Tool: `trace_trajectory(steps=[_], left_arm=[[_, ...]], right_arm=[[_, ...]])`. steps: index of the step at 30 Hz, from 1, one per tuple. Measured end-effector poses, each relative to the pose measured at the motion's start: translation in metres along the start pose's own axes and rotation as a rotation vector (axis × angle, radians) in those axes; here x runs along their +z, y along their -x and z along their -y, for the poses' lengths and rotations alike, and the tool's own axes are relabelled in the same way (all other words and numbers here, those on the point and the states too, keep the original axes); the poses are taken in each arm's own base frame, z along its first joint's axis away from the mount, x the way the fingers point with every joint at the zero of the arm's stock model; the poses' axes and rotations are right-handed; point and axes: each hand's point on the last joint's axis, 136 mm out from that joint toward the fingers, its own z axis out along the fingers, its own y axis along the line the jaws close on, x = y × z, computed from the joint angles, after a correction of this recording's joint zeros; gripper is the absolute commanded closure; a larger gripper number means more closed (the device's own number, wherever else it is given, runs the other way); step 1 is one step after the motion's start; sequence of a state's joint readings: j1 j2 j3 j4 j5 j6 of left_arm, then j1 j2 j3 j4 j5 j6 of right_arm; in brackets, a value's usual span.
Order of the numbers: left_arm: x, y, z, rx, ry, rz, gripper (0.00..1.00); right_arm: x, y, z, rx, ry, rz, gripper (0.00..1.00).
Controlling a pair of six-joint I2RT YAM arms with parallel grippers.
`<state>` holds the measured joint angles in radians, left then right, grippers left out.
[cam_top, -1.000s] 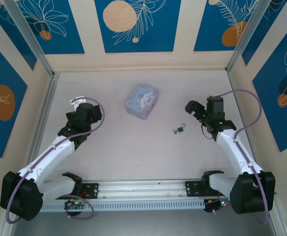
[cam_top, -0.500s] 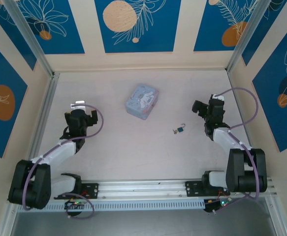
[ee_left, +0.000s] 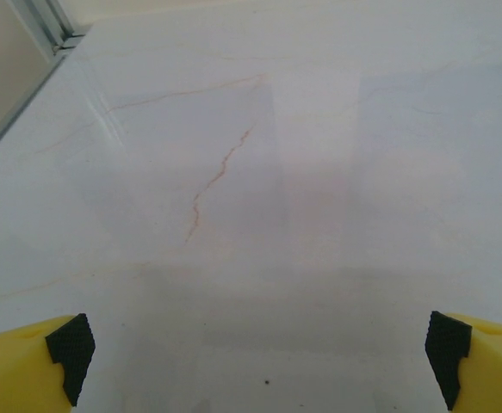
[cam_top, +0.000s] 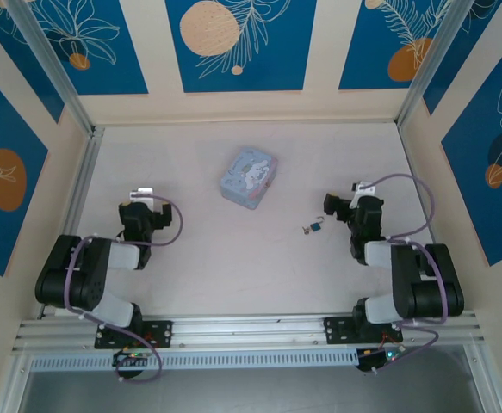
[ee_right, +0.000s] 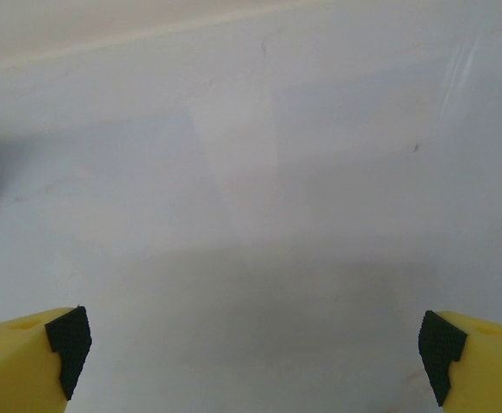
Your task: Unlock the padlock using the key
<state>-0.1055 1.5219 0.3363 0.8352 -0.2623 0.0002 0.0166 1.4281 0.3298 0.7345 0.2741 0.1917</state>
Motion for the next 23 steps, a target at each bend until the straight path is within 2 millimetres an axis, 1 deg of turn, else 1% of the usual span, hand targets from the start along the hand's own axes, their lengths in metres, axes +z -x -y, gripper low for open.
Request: trace_trajectory(steps=[1,3,4,8,10,23], left_arm=[[0.001,-0.001,0.003,0.004,-0.013,-0.003,0.00],[0.004,0.003,0.008,0.007,-0.044,0.000,0.00],[0.005,0.007,0.009,0.006,-0.056,0.009,0.00],[0.007,0.015,0.013,0.001,-0.083,0.026,0.00],[0.007,0.015,0.014,0.001,-0.092,0.026,0.00],[0.007,0.015,0.016,0.001,-0.101,0.027,0.00]], right_arm=[[0.004,-0.011,-0.002,-0.015,0.004,-0.027,0.00],[0.013,-0.019,-0.004,-0.028,0.013,-0.051,0.01],[0.015,-0.019,-0.006,-0.030,0.021,-0.057,0.01],[0.018,0.001,-0.006,-0.031,0.026,0.005,0.01],[0.018,0.005,-0.008,-0.036,0.029,0.016,0.01],[0.018,0.005,-0.010,-0.038,0.047,0.015,0.01]])
